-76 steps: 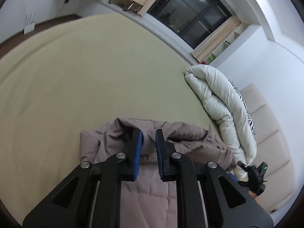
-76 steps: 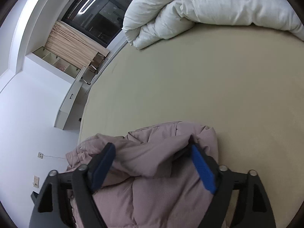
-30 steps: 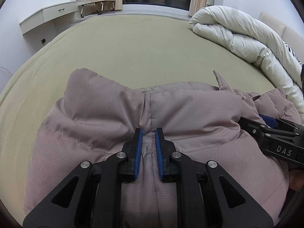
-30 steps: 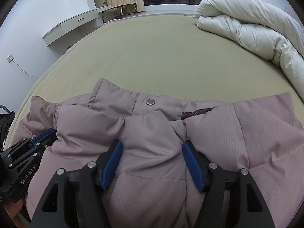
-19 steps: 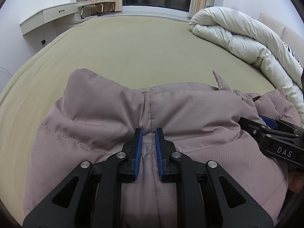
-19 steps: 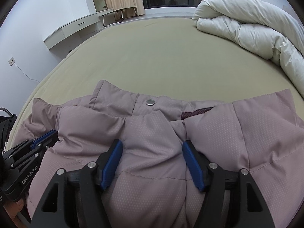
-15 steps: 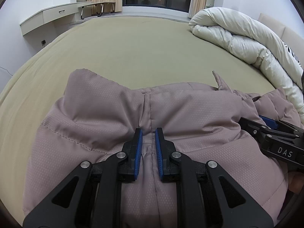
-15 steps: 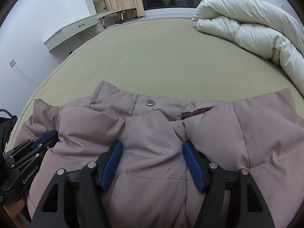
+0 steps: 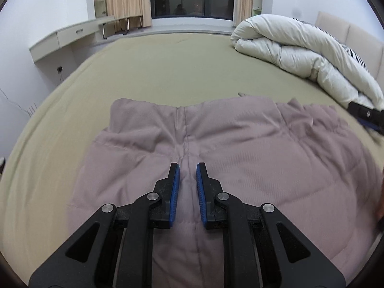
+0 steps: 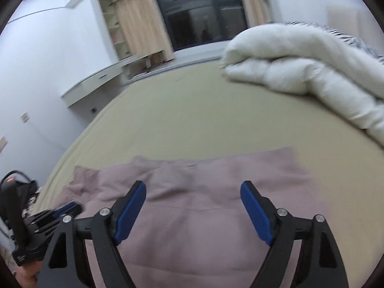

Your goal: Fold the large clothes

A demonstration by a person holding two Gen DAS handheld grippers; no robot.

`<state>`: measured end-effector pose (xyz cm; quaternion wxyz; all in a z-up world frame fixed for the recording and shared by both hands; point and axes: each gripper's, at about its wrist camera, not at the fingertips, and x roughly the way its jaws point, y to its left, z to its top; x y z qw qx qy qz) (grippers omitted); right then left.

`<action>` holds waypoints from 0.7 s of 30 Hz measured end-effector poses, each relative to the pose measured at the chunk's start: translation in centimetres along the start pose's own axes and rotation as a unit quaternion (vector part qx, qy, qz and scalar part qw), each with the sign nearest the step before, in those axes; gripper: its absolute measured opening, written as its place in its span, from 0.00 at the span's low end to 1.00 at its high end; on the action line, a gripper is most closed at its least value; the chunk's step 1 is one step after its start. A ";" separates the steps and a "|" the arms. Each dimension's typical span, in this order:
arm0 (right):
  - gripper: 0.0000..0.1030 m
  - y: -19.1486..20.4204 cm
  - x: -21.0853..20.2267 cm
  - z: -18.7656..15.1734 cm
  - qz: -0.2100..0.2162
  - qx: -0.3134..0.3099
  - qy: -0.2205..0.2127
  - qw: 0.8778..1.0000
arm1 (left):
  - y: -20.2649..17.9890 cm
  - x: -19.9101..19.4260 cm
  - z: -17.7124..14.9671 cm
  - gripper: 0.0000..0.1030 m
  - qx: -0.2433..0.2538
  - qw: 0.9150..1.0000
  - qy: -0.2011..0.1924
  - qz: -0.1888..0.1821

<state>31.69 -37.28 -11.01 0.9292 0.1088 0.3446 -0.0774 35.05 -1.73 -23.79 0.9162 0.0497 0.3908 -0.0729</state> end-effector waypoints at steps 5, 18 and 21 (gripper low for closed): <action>0.81 -6.7 3.5 -3.1 -0.048 0.037 0.108 0.992 | 0.1 0.3 -0.7 0.15 0.009 1.000 0.000 -0.007; 0.95 -9.0 5.5 -6.1 -0.018 0.091 0.083 0.992 | 2.7 3.2 -2.4 0.15 -0.044 0.996 -0.009 -0.081; 0.87 -7.9 3.7 -5.2 -0.052 0.073 0.090 0.992 | 2.9 2.5 -1.8 0.15 -0.049 0.996 0.005 -0.079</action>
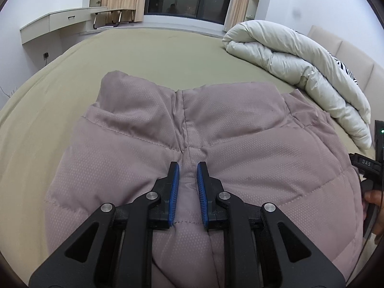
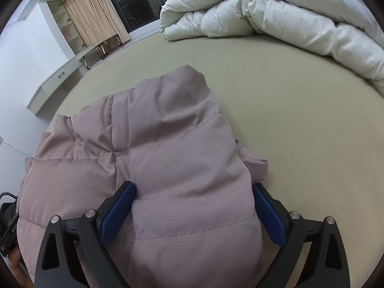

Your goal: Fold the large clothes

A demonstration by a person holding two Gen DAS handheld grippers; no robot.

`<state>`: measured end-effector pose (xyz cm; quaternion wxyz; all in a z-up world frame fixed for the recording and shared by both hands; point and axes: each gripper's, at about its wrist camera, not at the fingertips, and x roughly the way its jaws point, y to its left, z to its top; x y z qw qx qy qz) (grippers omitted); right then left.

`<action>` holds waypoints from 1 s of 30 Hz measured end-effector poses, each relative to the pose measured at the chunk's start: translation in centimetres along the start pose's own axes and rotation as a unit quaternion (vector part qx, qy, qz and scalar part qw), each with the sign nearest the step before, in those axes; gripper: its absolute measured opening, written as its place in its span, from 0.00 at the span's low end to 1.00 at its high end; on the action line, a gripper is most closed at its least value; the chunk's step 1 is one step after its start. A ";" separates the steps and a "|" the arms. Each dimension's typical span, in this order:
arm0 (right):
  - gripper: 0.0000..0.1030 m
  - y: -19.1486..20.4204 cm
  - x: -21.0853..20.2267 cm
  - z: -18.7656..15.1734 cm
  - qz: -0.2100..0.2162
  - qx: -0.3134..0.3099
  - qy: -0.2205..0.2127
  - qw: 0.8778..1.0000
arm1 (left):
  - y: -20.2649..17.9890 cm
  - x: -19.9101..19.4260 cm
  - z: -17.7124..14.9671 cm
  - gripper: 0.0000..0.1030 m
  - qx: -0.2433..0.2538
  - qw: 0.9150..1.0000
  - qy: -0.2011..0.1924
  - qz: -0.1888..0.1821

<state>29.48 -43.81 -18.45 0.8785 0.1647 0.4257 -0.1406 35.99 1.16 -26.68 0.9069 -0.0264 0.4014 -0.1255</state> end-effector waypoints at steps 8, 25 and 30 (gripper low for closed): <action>0.80 8.7 -9.6 -0.3 0.057 -0.085 -0.073 0.992 | -0.5 -5.9 -0.5 0.15 0.011 0.997 -0.021 0.072; 0.73 5.2 -13.6 0.9 0.041 -0.020 -0.137 0.990 | 0.5 -3.8 -2.8 0.15 0.038 0.995 -0.002 0.097; 0.72 14.1 -8.9 -1.8 0.064 -0.156 -0.043 0.985 | 0.6 -3.6 -2.6 0.15 0.035 0.995 0.000 0.093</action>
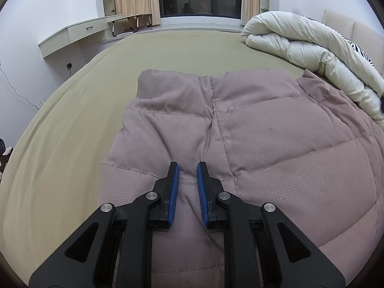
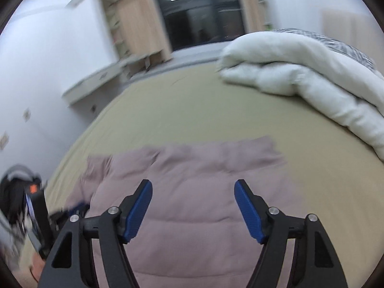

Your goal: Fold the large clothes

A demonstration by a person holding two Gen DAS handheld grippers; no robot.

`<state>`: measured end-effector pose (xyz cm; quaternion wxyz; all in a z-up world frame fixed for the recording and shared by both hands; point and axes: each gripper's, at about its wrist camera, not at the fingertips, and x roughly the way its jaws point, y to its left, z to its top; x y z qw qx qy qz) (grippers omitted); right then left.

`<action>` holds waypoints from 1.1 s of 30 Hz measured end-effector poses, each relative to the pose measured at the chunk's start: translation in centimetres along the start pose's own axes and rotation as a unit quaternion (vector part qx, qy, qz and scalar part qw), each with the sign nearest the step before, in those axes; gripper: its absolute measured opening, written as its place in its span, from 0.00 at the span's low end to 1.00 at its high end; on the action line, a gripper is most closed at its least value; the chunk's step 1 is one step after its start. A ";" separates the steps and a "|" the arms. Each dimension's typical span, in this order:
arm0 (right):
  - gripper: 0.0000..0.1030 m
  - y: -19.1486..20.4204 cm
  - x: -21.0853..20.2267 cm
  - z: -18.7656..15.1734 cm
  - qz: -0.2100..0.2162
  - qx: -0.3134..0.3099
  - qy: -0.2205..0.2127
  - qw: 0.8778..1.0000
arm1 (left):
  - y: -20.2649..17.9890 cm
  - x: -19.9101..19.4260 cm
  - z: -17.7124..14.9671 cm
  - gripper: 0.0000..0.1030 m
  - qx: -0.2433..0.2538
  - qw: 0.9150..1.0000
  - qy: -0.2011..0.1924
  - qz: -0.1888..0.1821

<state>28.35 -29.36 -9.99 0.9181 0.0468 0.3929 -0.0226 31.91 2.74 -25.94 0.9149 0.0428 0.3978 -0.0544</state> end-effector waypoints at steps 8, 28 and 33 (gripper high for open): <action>0.90 0.8 7.2 -3.4 -0.049 -0.015 0.054 0.997 | 0.1 0.8 -0.1 0.15 0.001 1.000 0.003 -0.007; 0.84 -6.6 0.3 -3.7 -0.023 0.092 -0.002 0.995 | -3.0 -6.3 1.3 0.15 0.023 0.998 -0.051 -0.024; 0.83 -6.3 2.7 -6.8 -0.046 0.026 0.015 0.999 | -5.5 -2.2 0.1 0.15 0.052 0.999 0.002 -0.017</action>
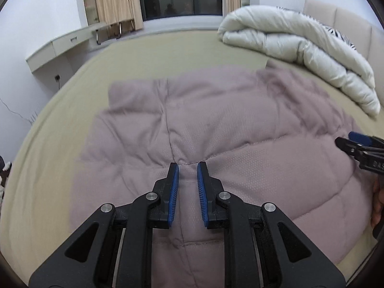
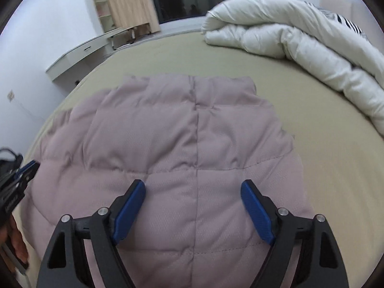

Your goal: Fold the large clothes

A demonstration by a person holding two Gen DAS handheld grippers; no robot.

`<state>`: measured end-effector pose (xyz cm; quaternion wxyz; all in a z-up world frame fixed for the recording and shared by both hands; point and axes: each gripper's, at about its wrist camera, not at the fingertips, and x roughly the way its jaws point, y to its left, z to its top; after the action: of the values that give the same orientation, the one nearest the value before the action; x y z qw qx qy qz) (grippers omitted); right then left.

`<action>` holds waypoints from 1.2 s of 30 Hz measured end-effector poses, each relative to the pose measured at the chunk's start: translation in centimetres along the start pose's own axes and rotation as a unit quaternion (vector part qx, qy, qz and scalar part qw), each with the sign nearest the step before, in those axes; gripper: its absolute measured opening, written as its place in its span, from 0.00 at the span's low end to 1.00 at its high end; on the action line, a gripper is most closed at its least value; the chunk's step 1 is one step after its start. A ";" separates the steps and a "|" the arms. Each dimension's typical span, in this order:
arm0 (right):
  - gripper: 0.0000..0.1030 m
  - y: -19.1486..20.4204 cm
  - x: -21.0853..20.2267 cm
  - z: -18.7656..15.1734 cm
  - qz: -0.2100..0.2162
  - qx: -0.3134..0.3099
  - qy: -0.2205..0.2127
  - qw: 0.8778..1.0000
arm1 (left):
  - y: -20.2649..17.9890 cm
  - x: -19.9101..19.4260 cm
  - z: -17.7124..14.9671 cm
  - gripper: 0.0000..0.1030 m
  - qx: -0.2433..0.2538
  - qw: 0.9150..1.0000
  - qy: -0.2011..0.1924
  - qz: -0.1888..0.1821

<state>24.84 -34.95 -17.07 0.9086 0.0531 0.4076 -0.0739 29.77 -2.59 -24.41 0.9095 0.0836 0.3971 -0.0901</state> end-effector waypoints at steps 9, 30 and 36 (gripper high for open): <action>0.89 -0.5 1.9 -0.4 -0.005 0.000 -0.007 1.000 | 0.2 3.1 -0.1 0.15 -0.012 1.000 0.010 -0.005; 0.98 5.3 -3.6 -4.2 0.023 -0.022 0.054 0.998 | 1.8 -2.2 -3.7 0.15 -0.072 0.995 0.047 -0.051; 1.00 -1.2 -9.6 -1.7 0.078 0.069 -0.025 0.994 | 9.9 -8.1 -4.6 0.67 -0.176 0.984 -0.008 -0.040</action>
<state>17.12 -34.99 -11.07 0.9156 0.1451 0.3736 -0.0323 23.36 8.80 -20.77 0.9089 -0.0944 0.4023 -0.0562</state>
